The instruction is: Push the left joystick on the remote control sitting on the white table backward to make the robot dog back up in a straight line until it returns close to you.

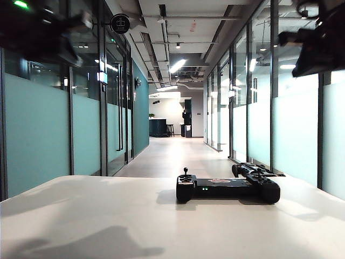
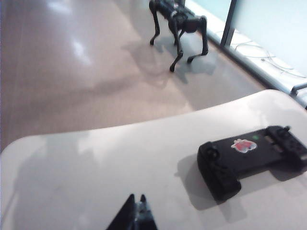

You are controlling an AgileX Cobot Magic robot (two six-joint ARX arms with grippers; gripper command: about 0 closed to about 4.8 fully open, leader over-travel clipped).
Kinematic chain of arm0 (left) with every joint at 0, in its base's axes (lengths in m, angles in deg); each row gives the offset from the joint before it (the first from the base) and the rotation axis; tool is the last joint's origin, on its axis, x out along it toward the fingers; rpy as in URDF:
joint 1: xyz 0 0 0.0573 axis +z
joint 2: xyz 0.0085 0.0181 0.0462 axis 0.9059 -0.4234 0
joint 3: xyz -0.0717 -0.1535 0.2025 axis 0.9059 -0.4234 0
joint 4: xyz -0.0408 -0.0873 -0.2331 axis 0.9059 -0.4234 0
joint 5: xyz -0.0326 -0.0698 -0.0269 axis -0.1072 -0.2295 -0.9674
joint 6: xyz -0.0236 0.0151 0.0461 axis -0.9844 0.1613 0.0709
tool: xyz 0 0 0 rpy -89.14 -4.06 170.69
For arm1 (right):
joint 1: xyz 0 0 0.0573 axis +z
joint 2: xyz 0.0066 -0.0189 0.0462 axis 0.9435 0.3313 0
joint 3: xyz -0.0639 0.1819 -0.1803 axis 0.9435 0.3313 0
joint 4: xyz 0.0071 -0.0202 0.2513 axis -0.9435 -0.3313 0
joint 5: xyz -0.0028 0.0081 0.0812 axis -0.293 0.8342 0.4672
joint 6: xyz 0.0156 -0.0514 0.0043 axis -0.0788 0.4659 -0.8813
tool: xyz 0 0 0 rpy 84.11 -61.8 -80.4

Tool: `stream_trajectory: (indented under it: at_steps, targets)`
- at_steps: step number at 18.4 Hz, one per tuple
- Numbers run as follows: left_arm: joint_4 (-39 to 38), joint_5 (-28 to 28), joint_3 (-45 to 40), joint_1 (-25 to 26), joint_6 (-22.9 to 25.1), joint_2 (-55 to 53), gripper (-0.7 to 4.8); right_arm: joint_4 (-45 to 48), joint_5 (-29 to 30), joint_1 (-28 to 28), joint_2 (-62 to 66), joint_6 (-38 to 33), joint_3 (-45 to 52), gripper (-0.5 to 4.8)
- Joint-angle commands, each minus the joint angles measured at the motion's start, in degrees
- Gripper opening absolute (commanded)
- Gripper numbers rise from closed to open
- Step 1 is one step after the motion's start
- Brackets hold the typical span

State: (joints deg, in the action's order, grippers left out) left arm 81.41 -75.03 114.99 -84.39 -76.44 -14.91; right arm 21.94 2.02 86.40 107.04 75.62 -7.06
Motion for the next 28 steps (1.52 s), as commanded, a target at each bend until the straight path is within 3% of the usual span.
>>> stream_trajectory:
  at_steps: [1,6,15,28]
  targets:
    - [1.3,0.9,-8.2,-0.1,-0.1,10.3,-0.06,-1.1,1.6,0.0,-2.9,0.4,0.6,-0.03]
    - [-1.6,4.0,-19.2,-0.1,-0.2,28.2,-0.06,-1.2,1.4,0.0,-10.5,0.3,5.8,-0.03]
    - [-26.6,8.2,-21.5,-0.1,-0.1,50.3,-0.05,-5.0,1.2,0.0,-27.4,0.4,16.6,-0.03]
    - [-28.8,7.5,-21.5,-0.1,-0.6,51.4,-0.05,-13.0,0.3,0.0,-50.2,0.4,29.2,-0.03]
